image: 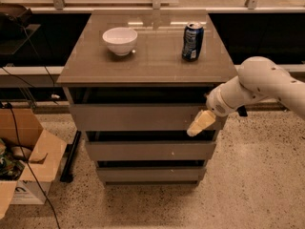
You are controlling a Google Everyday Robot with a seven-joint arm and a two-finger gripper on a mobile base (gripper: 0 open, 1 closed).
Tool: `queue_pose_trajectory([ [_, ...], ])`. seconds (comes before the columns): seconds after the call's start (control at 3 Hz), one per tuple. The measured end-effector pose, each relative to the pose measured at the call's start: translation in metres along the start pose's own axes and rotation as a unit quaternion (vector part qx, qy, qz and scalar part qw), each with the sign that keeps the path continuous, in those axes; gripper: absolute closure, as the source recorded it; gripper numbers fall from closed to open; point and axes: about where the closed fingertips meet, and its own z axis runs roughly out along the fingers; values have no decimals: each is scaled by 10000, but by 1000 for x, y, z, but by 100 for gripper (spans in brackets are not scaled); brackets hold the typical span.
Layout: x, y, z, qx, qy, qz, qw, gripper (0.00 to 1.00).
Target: Open top drawer
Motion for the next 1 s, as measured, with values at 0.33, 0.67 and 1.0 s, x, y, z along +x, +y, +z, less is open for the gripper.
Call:
queue_pose_trajectory([
  [0.33,-1,-19,26,-100,-15,111,9999,0],
  [0.67,0,-12,37,-249,133,-64,9996,17],
  [1.0,2,2,34,-323,231,-213,9990,40],
])
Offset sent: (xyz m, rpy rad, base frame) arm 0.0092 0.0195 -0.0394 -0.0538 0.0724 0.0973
